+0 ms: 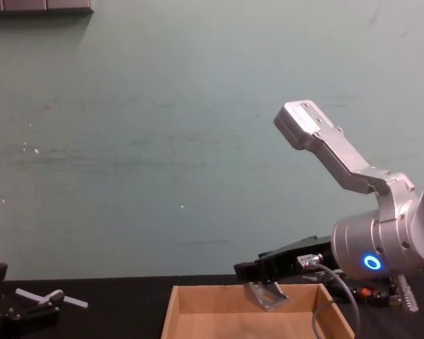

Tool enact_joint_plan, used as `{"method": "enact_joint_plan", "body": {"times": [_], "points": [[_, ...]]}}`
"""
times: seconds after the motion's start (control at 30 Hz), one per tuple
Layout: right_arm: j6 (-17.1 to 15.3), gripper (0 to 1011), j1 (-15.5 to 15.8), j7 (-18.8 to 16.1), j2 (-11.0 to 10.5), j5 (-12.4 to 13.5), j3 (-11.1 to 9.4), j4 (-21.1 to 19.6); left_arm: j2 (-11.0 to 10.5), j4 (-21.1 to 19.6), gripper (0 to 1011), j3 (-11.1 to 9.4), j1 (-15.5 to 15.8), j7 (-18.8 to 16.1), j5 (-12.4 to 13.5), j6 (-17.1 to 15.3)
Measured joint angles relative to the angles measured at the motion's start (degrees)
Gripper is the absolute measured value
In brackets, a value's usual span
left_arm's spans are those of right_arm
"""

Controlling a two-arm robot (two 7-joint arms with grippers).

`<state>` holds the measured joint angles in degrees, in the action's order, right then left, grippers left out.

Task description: Use one hand to pick up the angle iron from the table and place it into the box.

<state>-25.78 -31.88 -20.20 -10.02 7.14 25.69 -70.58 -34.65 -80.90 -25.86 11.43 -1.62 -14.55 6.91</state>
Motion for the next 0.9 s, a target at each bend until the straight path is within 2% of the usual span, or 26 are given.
{"method": "enact_joint_plan", "body": {"times": [0.23,0.4,0.5,0.53,0.63,0.67,0.9], "points": [[0.88,449,-1.26,0.24,1.02,-0.23,-0.6,3.21,0.0,0.0,1005,0.0,0.0,0.0,0.0,0.0],[0.87,450,-1.25,0.22,0.93,-0.23,-0.54,2.96,0.0,0.0,1005,0.0,0.0,0.0,0.0,0.0],[0.84,488,-1.18,0.22,0.9,-0.22,-0.51,2.8,0.0,0.0,1005,0.0,0.0,0.0,0.0,0.0],[0.83,547,-1.17,0.22,0.89,-0.22,-0.5,2.77,0.0,0.0,1005,0.0,0.0,0.0,0.0,0.0],[0.78,613,-1.12,0.23,0.83,-0.21,-0.47,2.6,0.0,0.0,1005,0.0,0.0,0.0,0.0,0.0],[0.77,673,-1.1,0.23,0.82,-0.2,-0.47,2.58,0.0,0.0,1005,0.0,0.0,0.0,0.0,0.0],[0.68,875,-1.03,0.24,0.77,-0.18,-0.43,2.43,0.0,0.0,1005,0.0,0.0,0.0,0.0,0.0]]}}
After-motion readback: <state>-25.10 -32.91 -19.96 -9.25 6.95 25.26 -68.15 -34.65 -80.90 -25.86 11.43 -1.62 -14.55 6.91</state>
